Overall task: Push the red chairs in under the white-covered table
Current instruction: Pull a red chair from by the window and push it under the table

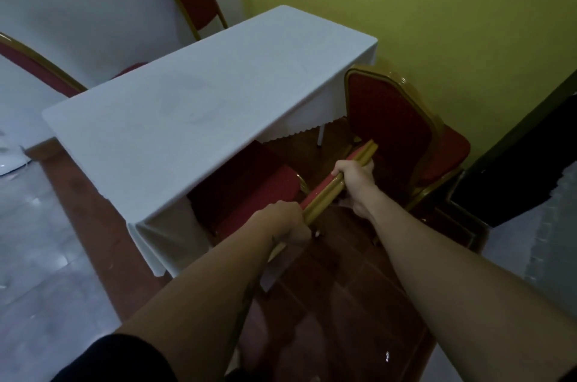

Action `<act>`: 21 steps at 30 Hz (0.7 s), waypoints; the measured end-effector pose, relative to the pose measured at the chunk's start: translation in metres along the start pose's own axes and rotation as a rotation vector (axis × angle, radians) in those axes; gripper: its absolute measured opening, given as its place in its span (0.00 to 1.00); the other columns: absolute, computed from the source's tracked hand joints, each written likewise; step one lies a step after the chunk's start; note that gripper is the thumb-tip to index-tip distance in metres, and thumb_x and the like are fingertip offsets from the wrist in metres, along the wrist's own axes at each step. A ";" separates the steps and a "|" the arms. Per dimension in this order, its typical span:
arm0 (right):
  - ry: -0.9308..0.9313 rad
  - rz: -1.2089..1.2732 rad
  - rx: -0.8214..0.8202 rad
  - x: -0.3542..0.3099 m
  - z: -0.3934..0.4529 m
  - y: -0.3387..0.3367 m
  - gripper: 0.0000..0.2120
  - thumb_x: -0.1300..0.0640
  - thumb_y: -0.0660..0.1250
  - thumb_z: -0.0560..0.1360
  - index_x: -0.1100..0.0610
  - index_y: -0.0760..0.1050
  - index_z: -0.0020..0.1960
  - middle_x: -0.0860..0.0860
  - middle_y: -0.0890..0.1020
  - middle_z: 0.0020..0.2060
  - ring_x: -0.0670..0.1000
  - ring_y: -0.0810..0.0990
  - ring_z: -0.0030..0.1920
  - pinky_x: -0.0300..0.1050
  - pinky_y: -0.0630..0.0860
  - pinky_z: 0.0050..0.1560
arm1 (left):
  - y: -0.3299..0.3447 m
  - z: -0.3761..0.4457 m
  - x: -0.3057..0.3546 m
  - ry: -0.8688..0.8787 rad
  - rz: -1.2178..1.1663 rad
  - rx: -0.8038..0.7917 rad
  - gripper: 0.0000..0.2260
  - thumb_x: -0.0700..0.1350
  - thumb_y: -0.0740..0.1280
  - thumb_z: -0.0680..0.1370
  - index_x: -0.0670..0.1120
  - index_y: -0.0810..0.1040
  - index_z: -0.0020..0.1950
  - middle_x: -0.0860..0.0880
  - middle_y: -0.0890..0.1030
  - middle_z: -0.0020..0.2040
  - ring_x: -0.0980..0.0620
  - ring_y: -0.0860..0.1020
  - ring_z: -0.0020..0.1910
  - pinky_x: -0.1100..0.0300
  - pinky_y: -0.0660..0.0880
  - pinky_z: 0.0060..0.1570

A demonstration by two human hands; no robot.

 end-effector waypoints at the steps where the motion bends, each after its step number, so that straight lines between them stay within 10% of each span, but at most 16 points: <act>1: 0.003 -0.001 -0.011 -0.001 0.001 0.003 0.49 0.59 0.66 0.64 0.44 0.47 0.79 0.57 0.80 0.41 0.57 0.84 0.39 0.53 0.82 0.30 | -0.001 0.002 -0.003 -0.009 -0.010 -0.002 0.22 0.53 0.67 0.71 0.46 0.73 0.63 0.48 0.73 0.42 0.48 0.76 0.37 0.56 0.74 0.37; 7: 0.012 -0.051 -0.059 -0.006 0.008 0.015 0.46 0.58 0.68 0.69 0.45 0.47 0.79 0.59 0.81 0.48 0.60 0.85 0.46 0.63 0.84 0.42 | -0.009 0.010 -0.013 -0.015 -0.014 -0.022 0.16 0.51 0.68 0.73 0.46 0.74 0.58 0.48 0.74 0.40 0.50 0.76 0.33 0.59 0.71 0.27; 15: 0.059 -0.176 -0.173 -0.026 0.022 -0.026 0.37 0.41 0.69 0.76 0.45 0.55 0.78 0.58 0.73 0.62 0.61 0.76 0.52 0.66 0.79 0.51 | -0.017 0.027 -0.008 -0.013 -0.059 -0.300 0.25 0.51 0.71 0.73 0.43 0.72 0.68 0.43 0.76 0.60 0.42 0.79 0.56 0.46 0.81 0.47; 21: -0.150 -0.524 0.075 -0.097 0.042 -0.093 0.41 0.46 0.70 0.75 0.46 0.51 0.81 0.57 0.65 0.76 0.61 0.70 0.70 0.62 0.73 0.65 | -0.129 0.059 0.060 0.343 -0.089 0.081 0.14 0.50 0.67 0.74 0.48 0.80 0.58 0.49 0.82 0.55 0.53 0.78 0.47 0.57 0.75 0.44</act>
Point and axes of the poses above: each hand's wrist, its own z-axis towards the middle knuckle, its own y-axis out of the palm, x = y × z, the point moved 10 cm from there along z, towards the middle knuckle
